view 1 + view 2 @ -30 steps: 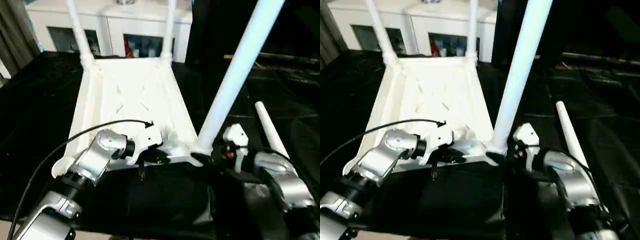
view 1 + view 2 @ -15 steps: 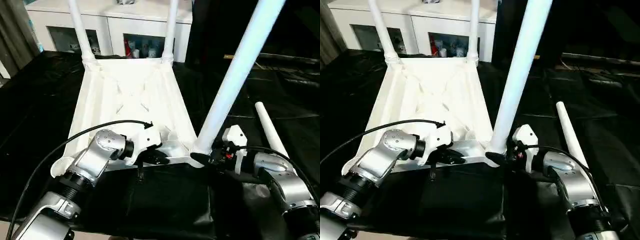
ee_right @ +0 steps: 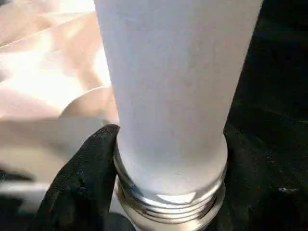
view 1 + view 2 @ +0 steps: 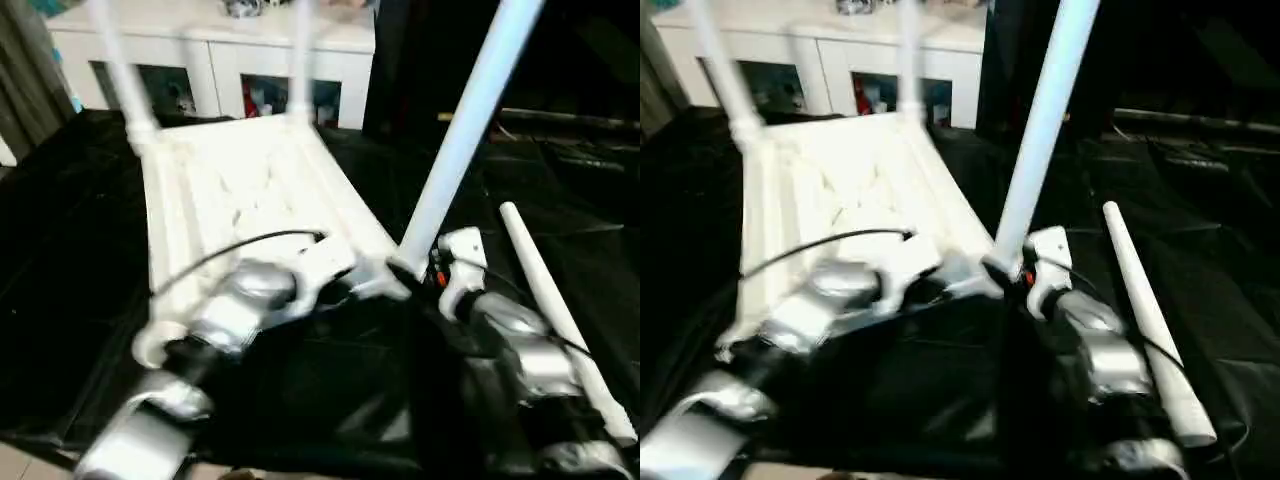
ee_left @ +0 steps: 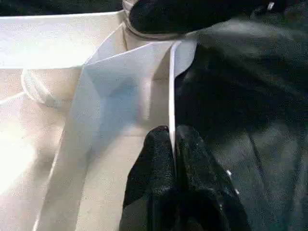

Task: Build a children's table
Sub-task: Rotate leg to tighten

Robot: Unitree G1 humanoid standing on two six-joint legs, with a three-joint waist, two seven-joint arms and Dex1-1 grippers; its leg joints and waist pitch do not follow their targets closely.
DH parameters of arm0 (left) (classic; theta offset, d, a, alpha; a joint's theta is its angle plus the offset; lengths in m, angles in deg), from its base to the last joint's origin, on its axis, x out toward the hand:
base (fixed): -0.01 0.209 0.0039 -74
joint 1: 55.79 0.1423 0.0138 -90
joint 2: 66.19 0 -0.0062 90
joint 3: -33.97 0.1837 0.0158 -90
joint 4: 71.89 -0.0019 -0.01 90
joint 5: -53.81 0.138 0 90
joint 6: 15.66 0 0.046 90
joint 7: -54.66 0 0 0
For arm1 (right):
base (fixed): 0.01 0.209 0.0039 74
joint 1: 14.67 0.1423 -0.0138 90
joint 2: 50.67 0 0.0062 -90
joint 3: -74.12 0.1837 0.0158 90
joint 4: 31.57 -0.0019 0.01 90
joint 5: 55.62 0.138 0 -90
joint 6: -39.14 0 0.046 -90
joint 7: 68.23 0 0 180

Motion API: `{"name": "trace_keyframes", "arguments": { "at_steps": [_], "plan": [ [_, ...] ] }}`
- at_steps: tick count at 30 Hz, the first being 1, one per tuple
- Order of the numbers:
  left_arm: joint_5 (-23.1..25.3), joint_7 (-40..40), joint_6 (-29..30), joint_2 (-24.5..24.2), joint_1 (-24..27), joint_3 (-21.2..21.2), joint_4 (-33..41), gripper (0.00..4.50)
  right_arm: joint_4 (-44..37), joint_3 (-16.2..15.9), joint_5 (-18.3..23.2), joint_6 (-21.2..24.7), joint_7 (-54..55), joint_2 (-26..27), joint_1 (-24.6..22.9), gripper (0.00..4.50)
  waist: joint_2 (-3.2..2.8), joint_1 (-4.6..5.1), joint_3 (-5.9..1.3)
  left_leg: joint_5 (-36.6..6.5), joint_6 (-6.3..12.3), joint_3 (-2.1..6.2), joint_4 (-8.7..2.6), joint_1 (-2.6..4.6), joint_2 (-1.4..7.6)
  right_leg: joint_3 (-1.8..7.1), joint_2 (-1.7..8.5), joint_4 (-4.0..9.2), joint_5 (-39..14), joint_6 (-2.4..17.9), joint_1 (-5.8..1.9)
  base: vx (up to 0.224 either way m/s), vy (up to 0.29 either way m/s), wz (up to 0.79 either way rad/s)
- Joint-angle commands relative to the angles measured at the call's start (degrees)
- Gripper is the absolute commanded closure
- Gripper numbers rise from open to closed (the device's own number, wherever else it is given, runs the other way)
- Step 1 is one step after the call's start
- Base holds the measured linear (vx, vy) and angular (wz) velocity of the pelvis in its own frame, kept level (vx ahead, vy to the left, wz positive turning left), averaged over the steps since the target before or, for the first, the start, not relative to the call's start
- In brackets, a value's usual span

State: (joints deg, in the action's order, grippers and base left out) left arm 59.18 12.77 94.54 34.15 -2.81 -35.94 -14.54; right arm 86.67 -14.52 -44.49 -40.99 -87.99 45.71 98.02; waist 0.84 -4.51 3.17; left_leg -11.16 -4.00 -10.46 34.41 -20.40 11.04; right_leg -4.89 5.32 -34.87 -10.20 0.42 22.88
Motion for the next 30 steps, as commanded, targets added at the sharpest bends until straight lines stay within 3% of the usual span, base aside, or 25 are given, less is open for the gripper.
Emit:
{"name": "trace_keyframes", "arguments": {
  "at_steps": [1, 2, 7, 10, 12, 16, 20, 25, 30],
  "plan": [
    [-0.07, 4.05, 0.64, 3.38, -0.91, -0.32, -0.9, 4.5, 4.34, -0.14, -0.94, 1.92, 4.66, 2.84, 0.16, 1.75, 0.49, 0.36, -3.41, -15.16, 0.3, 1.01, -4.47, 0.34, 1.58, 2.22, 3.38, 6.54, -29.63, 5.16, -2.01, 0.0, 0.0, 0.0],
    [0.11, 4.37, 0.62, 4.17, -0.97, -0.09, -0.98, 4.5, 4.88, -0.93, -1.66, 1.72, 5.09, 3.61, 0.63, 1.75, 0.43, 0.6, -3.4, -15.5, 0.35, 1.02, -4.56, 0.4, 1.72, 2.31, 3.31, 6.51, -28.22, 5.56, -1.81, 0.0, 0.0, 0.0],
    [0.64, 3.95, 0.09, 4.83, -0.29, 0.69, -0.2, 4.5, 5.43, -3.57, -4.11, -1.38, 4.11, 5.32, 1.21, 1.75, 0.54, 0.71, -3.65, -13.77, 1.41, 0.96, -4.68, -0.12, 1.73, 2.55, 3.34, 5.77, -21.77, 7.3, -2.34, 0.0, 0.0, 0.0],
    [0.51, 3.62, -0.19, 4.2, -0.01, 0.74, 0.1, 4.5, 5.14, -3.01, -3.06, -2.42, 3.18, 5.51, 1.02, 1.75, 0.63, 0.75, -3.65, -13.64, 1.9, 0.82, -4.66, -0.1, 1.68, 2.6, 3.28, 5.73, -21.13, 7.79, -2.41, 0.0, 0.0, 0.0],
    [0.48, 2.92, -1.15, 3.32, 0.35, 0.7, 0.56, 4.5, 4.93, -2.34, -2.68, -3.08, 2.09, 5.04, 0.98, 1.19, 0.66, 0.75, -3.66, -14.0, 2.1, 0.87, -4.69, -0.13, 1.69, 2.57, 3.43, 5.88, -22.69, 7.38, -2.46, 0.0, 0.0, 0.0],
    [-0.12, -0.09, -3.73, 1.43, 1.16, 0.51, 1.5, 4.5, 4.52, -2.91, -4.4, -5.45, -0.74, 2.26, 0.86, 0.96, 0.66, 0.9, -3.64, -13.72, 2.37, 0.86, -4.71, -0.26, 1.69, 2.53, 3.37, 5.99, -23.19, 7.13, -2.49, 0.0, 0.0, 0.0],
    [-1.52, -5.44, -6.23, -2.02, 2.11, 0.27, 2.98, 4.5, -1.4, -3.69, -1.29, -4.47, -12.26, -2.63, -1.67, 0.96, 0.71, 0.58, -3.66, -13.07, 3.39, 0.85, -4.68, -0.2, 1.86, 2.62, 3.46, 6.0, -22.88, 6.94, -2.62, 0.0, 0.0, 0.0],
    [-2.85, -13.31, -8.28, -7.38, 3.51, 0.89, 5.54, 4.5, -7.44, -6.08, -0.06, -4.27, -23.76, -9.57, -5.11, 0.96, 0.64, 0.59, -3.53, -12.62, 3.9, 0.89, -4.85, -0.43, 2.07, 2.61, 3.44, 5.69, -21.63, 8.13, -2.63, 0.0, 0.0, 0.0],
    [-6.25, -21.47, -8.18, -11.39, 5.44, 0.48, 10.07, 4.5, -9.76, -5.14, 2.56, -4.02, -29.95, -12.86, -6.32, 0.96, 0.47, 0.65, -3.82, -10.28, 4.44, 0.81, -4.75, -0.49, 2.39, 2.68, 3.37, 4.85, -15.36, 11.22, -2.65, 0.0, 0.0, 0.0]
  ]
}}
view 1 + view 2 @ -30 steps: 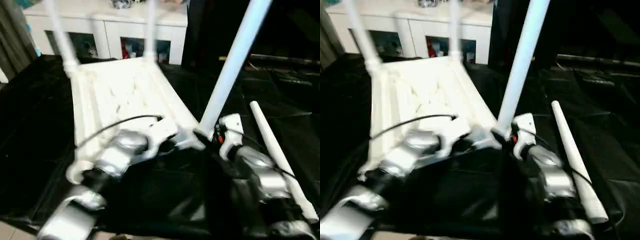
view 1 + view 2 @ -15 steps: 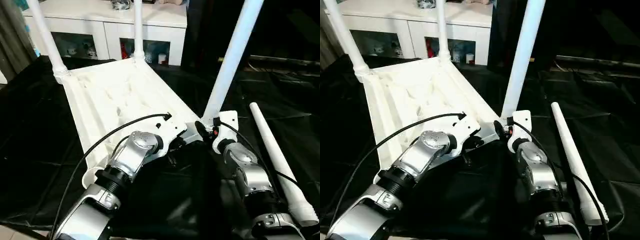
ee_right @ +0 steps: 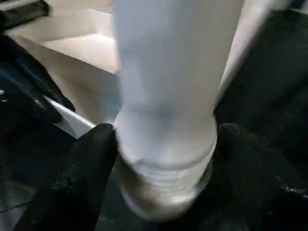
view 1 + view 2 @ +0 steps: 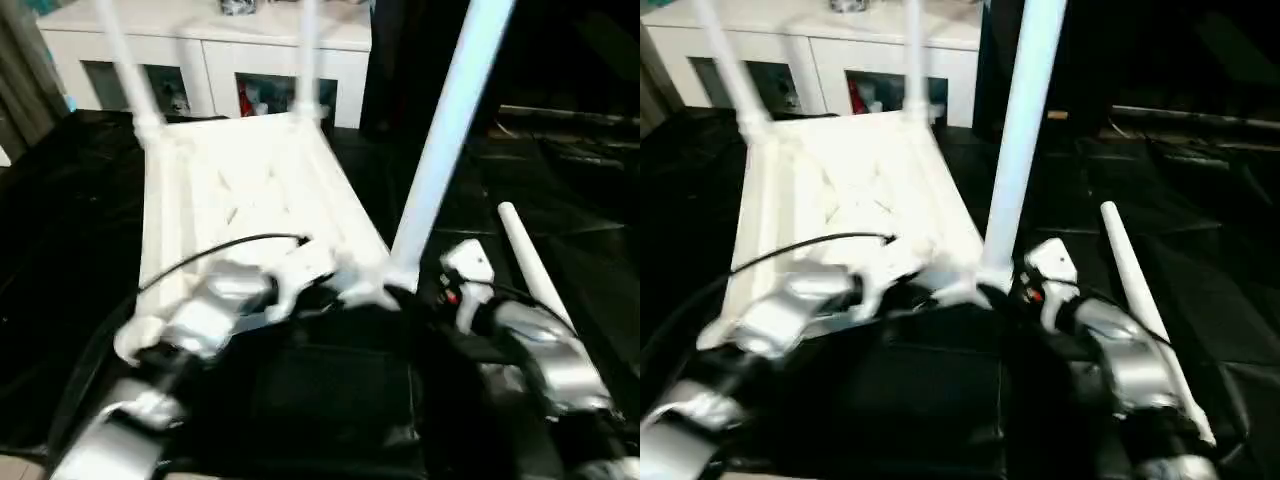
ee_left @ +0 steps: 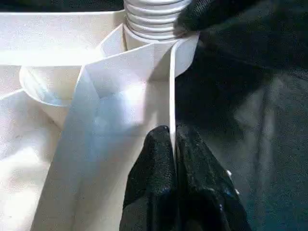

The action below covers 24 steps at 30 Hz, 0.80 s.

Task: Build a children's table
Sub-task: Rotate leg to tighten

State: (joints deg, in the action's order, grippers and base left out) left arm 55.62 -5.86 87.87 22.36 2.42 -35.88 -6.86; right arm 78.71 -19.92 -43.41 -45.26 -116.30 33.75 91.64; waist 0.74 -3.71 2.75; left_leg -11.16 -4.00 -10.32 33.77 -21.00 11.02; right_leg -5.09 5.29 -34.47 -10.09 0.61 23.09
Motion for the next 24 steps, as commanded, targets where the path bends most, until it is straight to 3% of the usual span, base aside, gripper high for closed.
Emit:
{"name": "trace_keyframes", "arguments": {
  "at_steps": [1, 4, 7, 10, 15, 24],
  "plan": [
    [-2.85, -3.58, -1.54, -0.02, 0.42, 0.5, 2.77, 4.5, -2.19, 0.2, 1.73, 0.28, -2.41, -1.22, -0.1, 0.96, 0.48, -0.27, -3.48, -9.9, 4.52, 0.65, -4.01, 0.26, 2.46, 2.94, 3.52, 4.38, -14.58, 11.4, -2.82, 0.0, 0.0, 0.0],
    [-3.92, -7.29, -1.5, -1.95, 1.6, 0.93, 4.75, 4.5, -3.71, -0.63, 2.63, 0.3, -6.73, -2.89, -0.93, 0.96, 0.49, -0.59, -3.59, -7.54, 5.55, 0.53, -3.8, 0.2, 2.53, 3.0, 3.37, 3.54, -9.0, 13.23, -3.02, 0.0, 0.0, 0.0],
    [-3.98, -7.7, -1.4, -2.28, 1.88, 1.1, 5.13, 4.5, -3.73, -1.45, 2.29, 0.37, -7.83, -3.37, -1.16, 0.96, 0.62, -0.95, -3.57, -7.05, 5.63, 0.38, -3.71, 0.31, 2.46, 3.07, 3.47, 3.47, -8.45, 13.68, -3.05, 0.0, 0.0, 0.0],
    [-4.0, -7.75, -1.34, -2.28, 2.04, 1.08, 5.27, 4.5, -3.34, -2.11, 1.53, 0.05, -8.53, -3.49, -1.35, 1.2, 0.93, -1.17, -3.52, -7.36, 5.38, 0.3, -3.72, 0.36, 2.44, 3.09, 3.51, 3.64, -9.67, 13.3, -3.05, 0.0, 0.0, 0.0],
    [-3.87, -7.57, -0.91, -1.99, 2.1, 0.87, 5.57, 4.5, -3.17, -2.28, 1.56, 0.4, -9.1, -3.27, -1.46, 1.65, 0.87, -1.29, -3.52, -7.47, 4.72, 0.38, -3.76, 0.38, 2.42, 3.1, 3.55, 3.73, -11.45, 12.28, -3.04, 0.0, 0.0, 0.0],
    [-3.78, -7.05, -0.67, -1.7, 2.02, 0.77, 5.42, 4.5, -3.09, -1.79, 1.83, 0.78, -7.87, -2.14, -1.81, 1.78, 0.85, -1.3, -3.61, -6.29, 5.13, 0.38, -3.63, 0.29, 2.36, 3.08, 3.5, 3.5, -9.89, 12.54, -3.15, 0.0, 0.0, 0.0]
  ]
}}
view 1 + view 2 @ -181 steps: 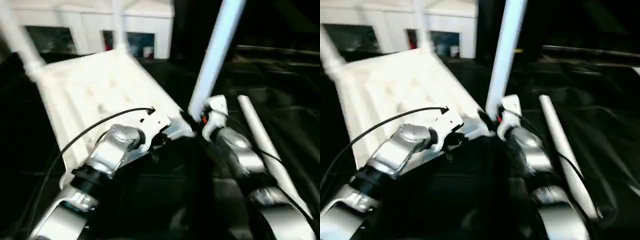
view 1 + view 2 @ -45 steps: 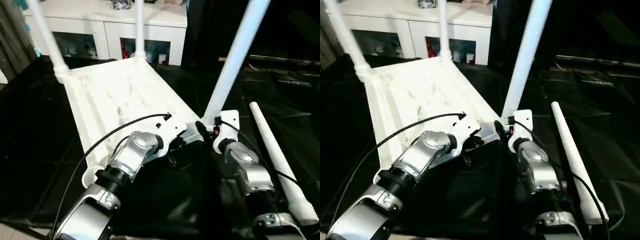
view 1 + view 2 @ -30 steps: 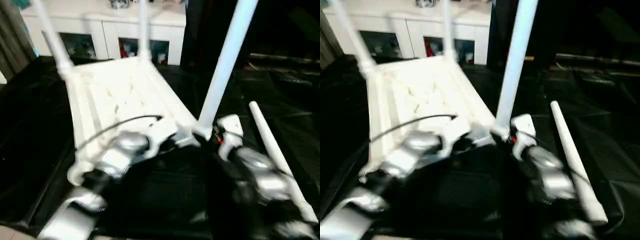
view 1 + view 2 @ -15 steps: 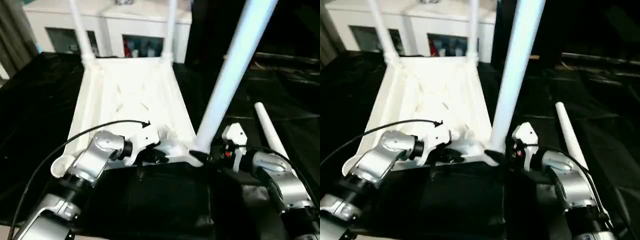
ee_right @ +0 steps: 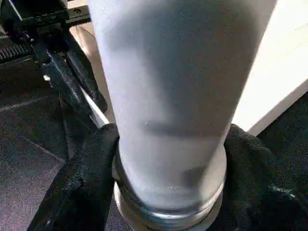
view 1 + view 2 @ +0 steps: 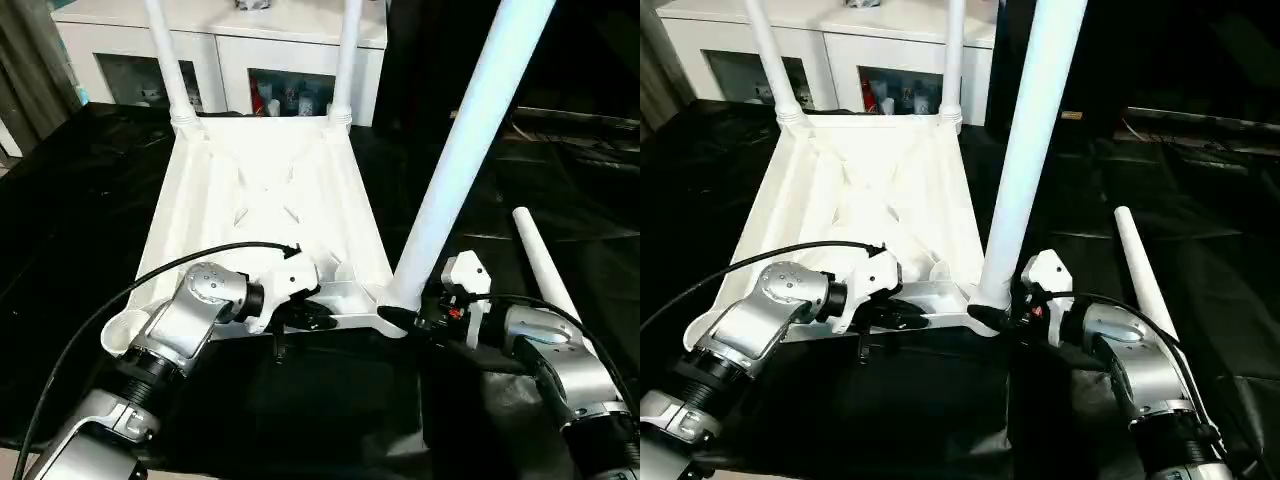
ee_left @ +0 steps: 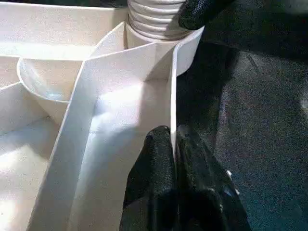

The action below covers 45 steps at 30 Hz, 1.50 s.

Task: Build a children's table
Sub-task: Rotate leg to tighten

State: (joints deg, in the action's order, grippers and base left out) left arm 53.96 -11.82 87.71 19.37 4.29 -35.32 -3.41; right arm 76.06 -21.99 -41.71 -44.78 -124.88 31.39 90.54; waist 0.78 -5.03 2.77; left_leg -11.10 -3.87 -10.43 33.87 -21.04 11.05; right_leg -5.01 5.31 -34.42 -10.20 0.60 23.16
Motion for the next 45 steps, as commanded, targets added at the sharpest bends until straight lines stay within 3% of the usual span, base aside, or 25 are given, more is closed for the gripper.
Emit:
{"name": "trace_keyframes", "arguments": {
  "at_steps": [1, 4, 6, 8, 10, 11, 13, 17, 20, 25, 32, 33, 38, 45],
  "plan": [
    [-1.97, -0.37, -0.37, 1.63, 0.0, 0.07, 1.78, 4.5, 0.23, 0.93, 0.01, 0.5, 2.53, 0.94, -0.55, 1.78, 0.79, 0.05, -3.63, -6.35, 4.92, 0.48, -3.73, 0.34, 2.32, 2.98, 3.45, 3.44, -9.8, 12.51, -3.19, 0.0, 0.0, 0.0],
    [-0.7, 4.95, 1.09, 4.26, -1.15, -0.72, 0.18, 4.5, 4.51, 3.79, -1.91, 1.53, 13.43, 4.46, 0.9, 1.78, 0.77, 0.27, -3.46, -7.41, 4.01, 0.5, -3.88, 0.27, 2.29, 2.97, 3.49, 3.69, -11.88, 12.18, -3.14, 0.0, 0.0, 0.0],
    [0.42, 8.67, 2.14, 6.3, -2.18, -0.93, -1.27, 4.5, 6.64, 5.23, -3.17, 1.87, 19.98, 6.51, 1.65, 1.78, 1.06, 0.68, -3.35, -9.19, 2.26, 0.55, -4.04, 0.35, 2.12, 2.9, 3.52, 4.25, -17.08, 10.45, -3.04, 0.0, 0.0, 0.0],
    [1.22, 11.15, 2.58, 7.71, -2.95, -0.96, -2.42, 4.5, 7.61, 6.01, -3.67, 2.05, 23.69, 7.87, 2.01, 1.78, 1.03, 0.79, -3.39, -9.74, 1.82, 0.52, -3.99, 0.61, 2.04, 2.94, 3.53, 4.58, -18.73, 9.65, -2.82, 0.0, 0.0, 0.0],
    [2.48, 16.16, 3.63, 10.65, -4.66, -1.31, -4.92, 4.5, 9.22, 7.32, -4.5, 2.23, 30.4, 10.52, 2.76, 1.8, 1.04, 0.91, -3.42, -9.0, 1.89, 0.48, -3.94, 0.43, 1.96, 2.99, 3.41, 4.53, -17.76, 9.33, -2.83, 0.0, 0.0, 0.0],
    [3.23, 21.14, 5.32, 13.92, -6.47, -1.78, -7.55, 4.5, 10.5, 7.76, -5.25, 2.65, 35.7, 13.33, 3.62, 1.8, 0.76, 0.86, -3.48, -8.66, 1.76, 0.46, -3.9, 0.63, 1.92, 3.02, 3.39, 4.53, -17.15, 9.35, -2.69, 0.0, 0.0, 0.0],
    [4.07, 25.65, 7.19, 17.34, -7.93, -1.93, -9.88, 4.5, 11.96, 7.37, -6.17, 3.22, 40.14, 16.39, 4.9, 1.8, 0.89, 0.99, -3.52, -8.83, 1.3, 0.5, -3.97, 0.69, 1.92, 2.96, 3.31, 4.51, -16.65, 9.74, -2.7, 0.0, 0.0, 0.0],
    [4.8, 26.25, 7.85, 19.16, -7.95, -0.88, -9.98, 4.5, 12.37, 6.16, -6.43, 2.16, 40.38, 18.72, 5.91, 1.8, 0.85, 0.8, -3.74, -7.53, 2.81, 0.53, -3.84, 0.32, 1.86, 2.99, 3.29, 4.15, -12.24, 10.05, -3.08, 0.0, 0.0, 0.0],
    [5.15, 25.59, 7.75, 19.59, -7.35, -0.02, -9.26, 4.5, 11.9, 5.96, -5.33, 0.67, 39.27, 20.23, 6.19, 1.1, 0.83, 0.79, -3.7, -8.2, 3.33, 0.49, -3.88, 0.36, 1.9, 2.97, 3.33, 4.28, -12.62, 10.06, -3.04, 0.0, 0.0, 0.0],
    [4.7, 22.57, 6.0, 17.28, -6.33, 0.21, -8.2, 4.5, 10.65, 6.04, -4.5, 1.5, 35.98, 19.06, 6.54, 0.84, 1.05, 0.72, -3.62, -8.91, 3.4, 0.6, -4.03, 0.21, 1.93, 2.89, 3.36, 4.37, -14.15, 9.68, -3.16, 0.0, 0.0, 0.0],
    [2.35, 12.26, 2.29, 10.48, -2.93, 0.53, -3.71, 4.5, 2.57, 2.8, -2.41, 3.73, 20.32, 9.99, 2.52, 0.84, 0.91, 0.76, -3.46, -9.94, 4.19, 0.62, -4.07, 0.17, 2.18, 2.95, 3.41, 4.6, -15.96, 9.03, -3.14, 0.0, 0.0, 0.0],
    [1.27, 8.55, 1.12, 8.13, -1.94, 0.54, -2.46, 4.5, 0.62, 1.86, -2.19, 3.25, 16.14, 7.14, 1.36, 0.84, 0.81, 0.74, -3.43, -9.88, 4.13, 0.65, -4.1, 0.14, 2.17, 3.0, 3.43, 4.57, -15.68, 9.25, -3.17, 0.0, 0.0, 0.0],
    [-1.77, 0.27, 1.37, 3.45, -0.42, 0.31, 1.18, 4.5, -3.14, 1.08, -0.64, 4.43, 8.63, 2.72, -0.21, 0.84, 0.56, 0.53, -3.41, -9.66, 4.03, 0.61, -4.22, 0.46, 2.47, 3.14, 3.36, 4.07, -13.23, 11.04, -2.85, 0.0, 0.0, 0.0],
    [-1.88, -2.95, 0.88, 0.43, -0.34, -0.15, 1.14, 4.5, -5.02, -0.14, 0.63, 4.92, 2.94, -0.15, -0.74, 0.84, 0.84, 0.06, -3.51, -8.93, 3.83, 0.5, -4.06, 0.47, 2.39, 3.19, 3.44, 3.74, -11.54, 11.87, -3.01, 0.0, 0.0, 0.0]
  ]
}}
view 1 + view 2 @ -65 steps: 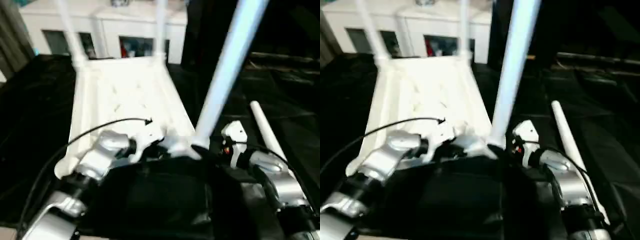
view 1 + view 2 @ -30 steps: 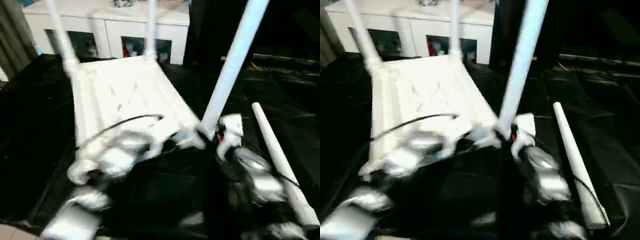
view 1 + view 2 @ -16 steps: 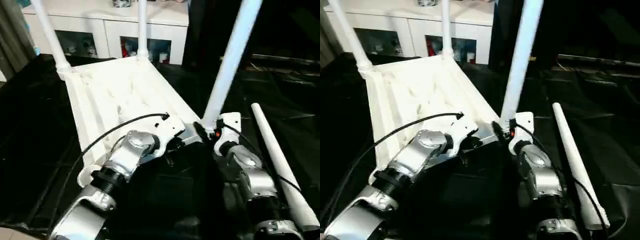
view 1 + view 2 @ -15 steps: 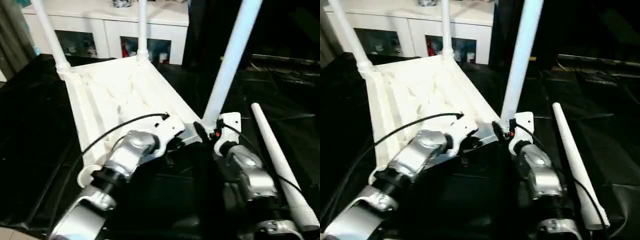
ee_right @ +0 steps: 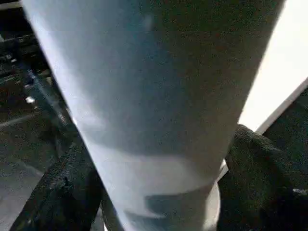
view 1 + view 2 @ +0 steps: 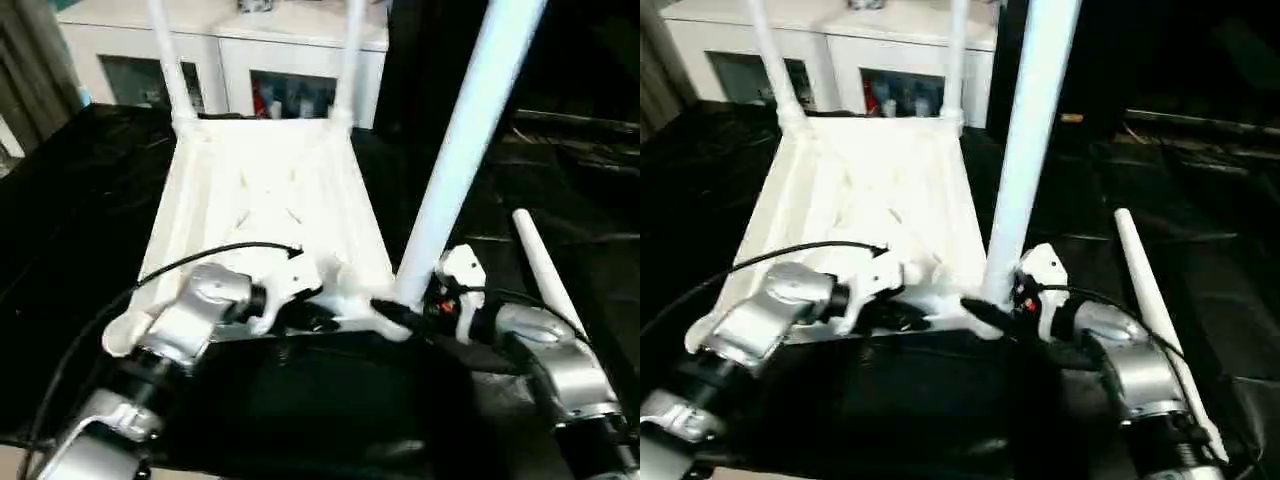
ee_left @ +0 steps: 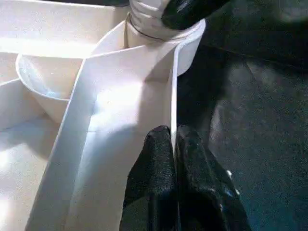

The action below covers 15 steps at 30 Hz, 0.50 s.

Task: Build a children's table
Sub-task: Rotate leg to tighten

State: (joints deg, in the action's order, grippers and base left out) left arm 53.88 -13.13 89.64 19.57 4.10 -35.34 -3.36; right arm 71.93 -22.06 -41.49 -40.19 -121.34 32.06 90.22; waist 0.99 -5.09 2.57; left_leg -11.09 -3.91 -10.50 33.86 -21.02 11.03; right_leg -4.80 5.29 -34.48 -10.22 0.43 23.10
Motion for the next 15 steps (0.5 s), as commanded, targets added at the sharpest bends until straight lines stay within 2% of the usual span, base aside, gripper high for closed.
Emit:
{"name": "trace_keyframes", "arguments": {
  "at_steps": [1, 10, 14, 15],
  "plan": [
    [-1.8, -1.72, -1.14, 0.17, -0.13, -0.27, 1.05, 4.5, -0.8, -0.35, 0.09, 0.23, -1.04, -1.0, -0.4, 1.08, 0.61, 0.08, -3.32, -8.76, 3.84, 0.57, -4.05, 0.42, 2.4, 2.99, 3.49, 3.81, -11.5, 12.02, -2.98, 0.0, 0.0, 0.0],
    [-2.0, -1.15, -1.25, 0.43, -0.47, -0.4, 0.69, 4.5, -0.5, -1.56, -0.91, -0.09, -2.2, -1.46, -0.6, 1.72, 0.75, 0.08, -3.3, -8.52, 3.55, 0.59, -4.03, 0.38, 2.37, 2.95, 3.46, 3.86, -12.55, 11.53, -2.98, 0.0, 0.0, 0.0],
    [-2.08, -1.07, -1.2, 0.51, -0.46, -0.5, 0.69, 4.5, -0.47, -1.6, -1.12, -0.1, -2.16, -1.37, -0.81, 1.79, 0.53, 0.02, -3.36, -8.23, 3.64, 0.61, -3.99, 0.42, 2.36, 2.93, 3.47, 3.76, -11.72, 11.81, -3.01, 0.0, 0.0, 0.0],
    [-1.98, -0.89, -1.27, 0.48, -0.41, -0.49, 0.63, 4.5, -0.43, -1.51, -1.07, -0.01, -1.9, -1.2, -0.96, 1.8, 0.64, 0.06, -3.35, -8.37, 3.61, 0.58, -3.97, 0.43, 2.35, 2.93, 3.44, 3.81, -11.72, 11.8, -3.01, 0.0, 0.0, 0.0]
  ]
}}
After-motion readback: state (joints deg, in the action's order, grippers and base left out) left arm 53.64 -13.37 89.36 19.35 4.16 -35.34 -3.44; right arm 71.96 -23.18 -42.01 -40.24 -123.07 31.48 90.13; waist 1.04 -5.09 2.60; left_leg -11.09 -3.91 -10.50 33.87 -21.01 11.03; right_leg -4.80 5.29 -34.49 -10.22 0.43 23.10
